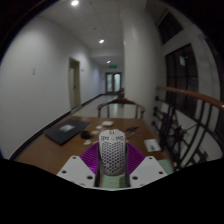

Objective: Arrange mouse

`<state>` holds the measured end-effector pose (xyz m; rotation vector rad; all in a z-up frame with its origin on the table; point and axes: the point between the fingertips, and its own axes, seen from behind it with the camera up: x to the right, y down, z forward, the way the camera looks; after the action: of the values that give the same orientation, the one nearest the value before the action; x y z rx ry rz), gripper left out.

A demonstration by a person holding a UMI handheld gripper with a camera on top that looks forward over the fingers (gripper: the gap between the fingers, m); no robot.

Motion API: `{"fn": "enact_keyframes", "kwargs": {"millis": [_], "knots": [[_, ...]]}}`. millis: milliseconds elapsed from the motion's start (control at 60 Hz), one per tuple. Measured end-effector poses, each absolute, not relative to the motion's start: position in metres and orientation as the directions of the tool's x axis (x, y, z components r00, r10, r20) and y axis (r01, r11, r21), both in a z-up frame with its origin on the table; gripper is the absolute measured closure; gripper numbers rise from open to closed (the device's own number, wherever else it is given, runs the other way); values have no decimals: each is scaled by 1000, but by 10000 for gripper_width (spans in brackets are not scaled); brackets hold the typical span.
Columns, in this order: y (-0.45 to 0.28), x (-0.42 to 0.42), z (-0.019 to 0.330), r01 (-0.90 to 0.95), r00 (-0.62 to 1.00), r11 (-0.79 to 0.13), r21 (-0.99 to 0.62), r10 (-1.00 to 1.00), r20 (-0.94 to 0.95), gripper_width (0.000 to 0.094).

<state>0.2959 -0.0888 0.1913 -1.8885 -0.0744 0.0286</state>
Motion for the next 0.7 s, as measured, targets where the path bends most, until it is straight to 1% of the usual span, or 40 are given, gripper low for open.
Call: {"fn": "enact_keyframes", "kwargs": {"millis": [50, 83, 100, 133, 183, 250, 283, 317, 333, 367, 400, 417, 433, 450, 483, 533, 567, 650, 667, 700], "knots": [[-110, 347, 213, 22, 1000, -304, -952, 1, 23, 599], [-123, 380, 213, 26, 999, -319, -947, -29, 37, 601], [-121, 379, 203, 27, 998, -330, -944, -45, 45, 599], [-134, 408, 189, 30, 995, -365, -931, -74, 61, 599], [-152, 437, 152, 27, 993, -440, -897, -95, 76, 599], [-168, 435, 95, -6, 995, -543, -840, -85, 48, 601], [-175, 435, 74, -18, 997, -580, -815, -73, 30, 600], [-172, 427, 60, -17, 998, -599, -800, -64, 27, 599], [-173, 428, 57, -12, 998, -609, -793, -61, 31, 579], [-170, 431, 63, 2, 997, -588, -809, -57, 44, 597], [-169, 434, 63, 11, 997, -593, -805, -57, 55, 601], [-169, 435, 64, 6, 997, -595, -804, -59, 51, 582], [-176, 443, 69, 4, 997, -603, -798, -55, 47, 518], [-177, 444, 69, 6, 998, -609, -793, -49, 46, 525], [-171, 436, 67, 21, 998, -615, -788, -32, 52, 462], [-171, 437, 66, 52, 998, -630, -775, 0, 67, 396], [-178, 445, 74, 72, 996, -637, -768, 10, 85, 334], [-191, 464, 91, 132, 988, -641, -756, 20, 156, 90], [-195, 467, 96, 138, 987, -634, -761, 20, 162, 65], [-208, 481, 109, 137, 987, -623, -770, 23, 158, 75]]}}
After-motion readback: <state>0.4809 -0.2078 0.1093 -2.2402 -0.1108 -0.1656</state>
